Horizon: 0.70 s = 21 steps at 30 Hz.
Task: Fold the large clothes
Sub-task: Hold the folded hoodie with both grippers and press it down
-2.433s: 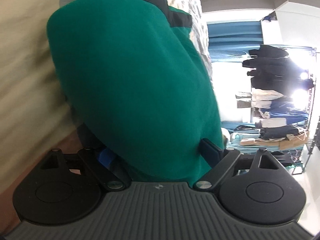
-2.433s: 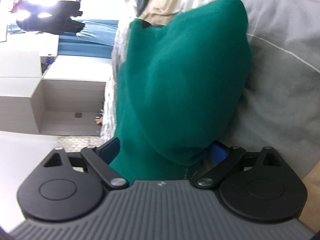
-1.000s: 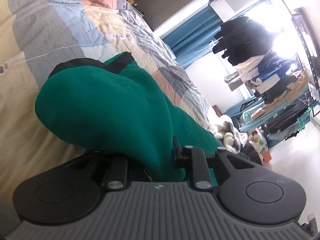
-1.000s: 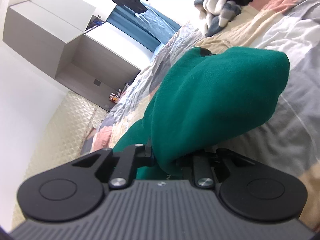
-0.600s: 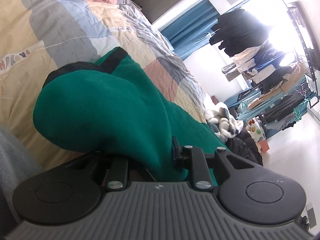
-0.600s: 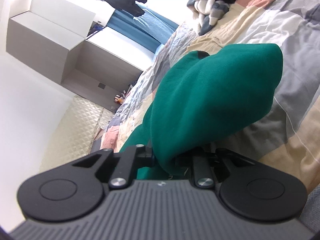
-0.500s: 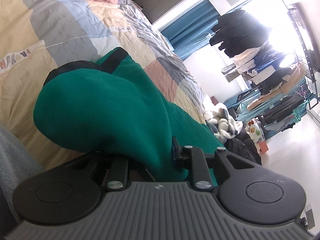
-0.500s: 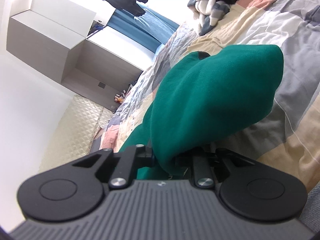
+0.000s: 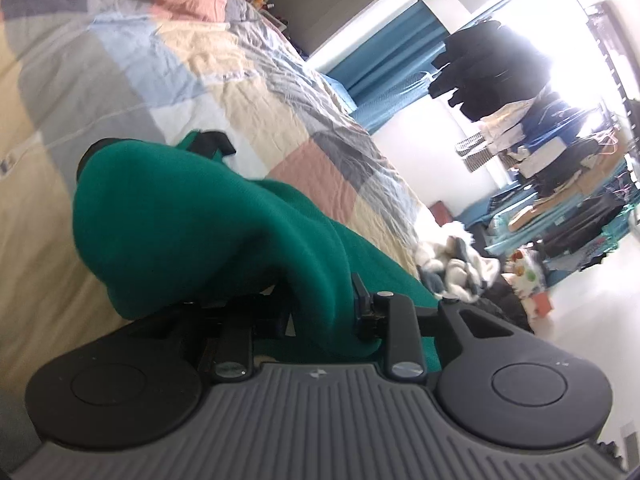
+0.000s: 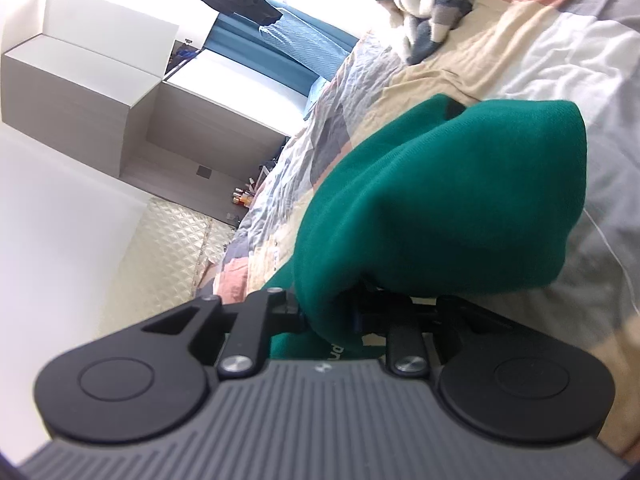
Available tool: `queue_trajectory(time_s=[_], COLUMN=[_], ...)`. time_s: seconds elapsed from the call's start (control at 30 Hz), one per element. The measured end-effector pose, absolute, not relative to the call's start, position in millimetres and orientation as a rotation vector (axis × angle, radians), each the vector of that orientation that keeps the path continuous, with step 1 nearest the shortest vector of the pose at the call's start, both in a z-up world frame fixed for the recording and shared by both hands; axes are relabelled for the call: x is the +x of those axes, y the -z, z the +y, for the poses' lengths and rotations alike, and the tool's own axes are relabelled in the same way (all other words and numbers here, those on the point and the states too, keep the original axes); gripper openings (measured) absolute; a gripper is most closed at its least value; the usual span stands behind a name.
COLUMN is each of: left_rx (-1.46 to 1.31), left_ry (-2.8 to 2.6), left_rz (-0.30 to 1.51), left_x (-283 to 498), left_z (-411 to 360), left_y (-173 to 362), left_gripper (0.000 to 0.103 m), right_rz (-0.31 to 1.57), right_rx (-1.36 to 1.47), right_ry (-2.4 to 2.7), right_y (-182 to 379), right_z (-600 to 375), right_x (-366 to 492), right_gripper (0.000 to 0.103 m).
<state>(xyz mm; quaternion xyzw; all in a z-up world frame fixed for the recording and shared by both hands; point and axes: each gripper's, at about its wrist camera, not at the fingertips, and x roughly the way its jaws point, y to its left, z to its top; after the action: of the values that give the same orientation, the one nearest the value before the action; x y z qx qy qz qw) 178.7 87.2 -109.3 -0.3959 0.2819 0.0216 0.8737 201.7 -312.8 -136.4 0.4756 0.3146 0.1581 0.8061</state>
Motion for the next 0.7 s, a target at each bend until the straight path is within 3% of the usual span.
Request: queue_trajectory(time_s=[0.4, 0.7], left_rx=[-0.761, -0.655], left_ry=[-0.086, -0.076], left_rz=[0.581, 0.548], left_x=[286, 365], left_z=[86, 96], left_y=[95, 133], left_gripper=[0.037, 0.039], right_rz=[0.699, 0.739], right_rx=[1.060, 1.039], right_ry=[-0.283, -0.277], right_y=[136, 159], right_z=[-310, -307], right_x=[284, 349], right_gripper=[0.026, 0.026])
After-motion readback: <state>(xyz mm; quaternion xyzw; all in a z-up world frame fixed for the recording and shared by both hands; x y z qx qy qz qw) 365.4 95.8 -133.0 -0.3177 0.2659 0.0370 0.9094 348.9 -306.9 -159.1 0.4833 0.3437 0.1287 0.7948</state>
